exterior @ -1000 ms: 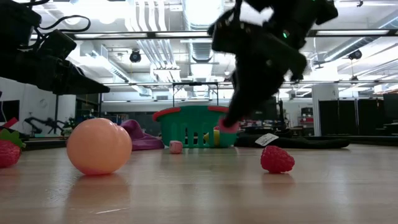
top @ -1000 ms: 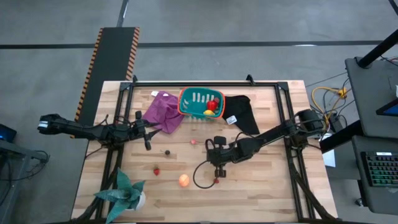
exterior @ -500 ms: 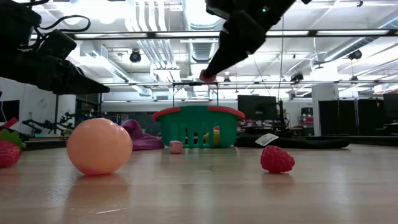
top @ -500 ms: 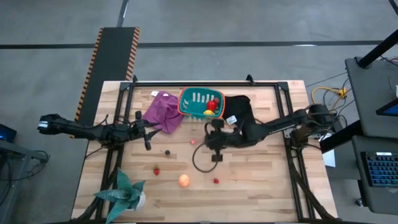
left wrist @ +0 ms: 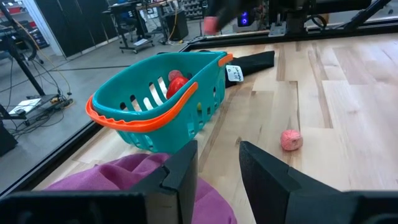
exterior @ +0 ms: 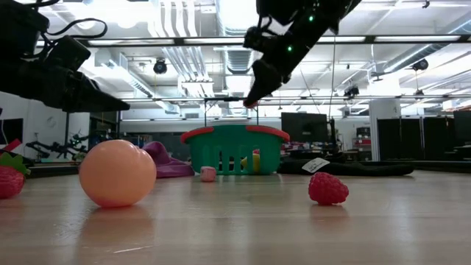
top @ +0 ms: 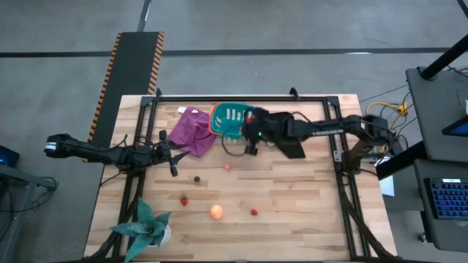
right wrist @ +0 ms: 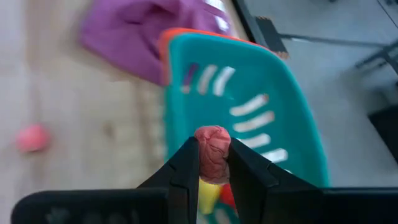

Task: Pick and placing Produce into tupperware
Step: Put the bottom pink peach into the blue bin

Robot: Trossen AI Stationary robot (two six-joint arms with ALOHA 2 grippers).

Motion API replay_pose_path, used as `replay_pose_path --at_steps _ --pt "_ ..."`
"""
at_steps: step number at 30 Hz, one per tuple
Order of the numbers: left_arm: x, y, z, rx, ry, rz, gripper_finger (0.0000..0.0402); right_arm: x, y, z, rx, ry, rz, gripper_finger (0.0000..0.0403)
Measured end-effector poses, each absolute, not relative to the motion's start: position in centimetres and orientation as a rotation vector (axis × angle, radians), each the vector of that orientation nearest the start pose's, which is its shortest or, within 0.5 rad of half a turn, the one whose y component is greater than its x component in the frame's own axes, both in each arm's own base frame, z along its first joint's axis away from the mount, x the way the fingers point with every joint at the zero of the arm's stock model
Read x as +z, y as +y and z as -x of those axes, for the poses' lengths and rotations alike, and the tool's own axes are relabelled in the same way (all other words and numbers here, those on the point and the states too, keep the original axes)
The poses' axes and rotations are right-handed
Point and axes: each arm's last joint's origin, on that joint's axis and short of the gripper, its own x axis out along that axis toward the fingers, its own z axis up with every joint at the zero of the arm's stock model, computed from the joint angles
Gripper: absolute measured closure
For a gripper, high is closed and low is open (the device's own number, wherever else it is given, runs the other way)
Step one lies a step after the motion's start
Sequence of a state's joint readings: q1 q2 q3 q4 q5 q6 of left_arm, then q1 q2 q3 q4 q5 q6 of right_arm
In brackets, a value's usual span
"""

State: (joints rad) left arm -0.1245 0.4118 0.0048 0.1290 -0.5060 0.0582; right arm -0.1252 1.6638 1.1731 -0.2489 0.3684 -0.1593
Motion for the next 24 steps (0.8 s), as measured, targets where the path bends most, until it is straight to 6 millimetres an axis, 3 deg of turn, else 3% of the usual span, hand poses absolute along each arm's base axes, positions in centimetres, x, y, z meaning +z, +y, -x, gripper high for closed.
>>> replay_pose_path --at_steps 7,24 --pt "14.1 0.0 -11.7 0.371 0.283 -0.146 0.0296 24.0 -9.3 -34.7 -0.514 0.788 0.175 0.0340" --pt "14.1 0.0 -11.7 0.372 0.282 -0.146 0.0296 23.5 -14.1 -33.2 -0.518 0.775 -0.040 0.0340"
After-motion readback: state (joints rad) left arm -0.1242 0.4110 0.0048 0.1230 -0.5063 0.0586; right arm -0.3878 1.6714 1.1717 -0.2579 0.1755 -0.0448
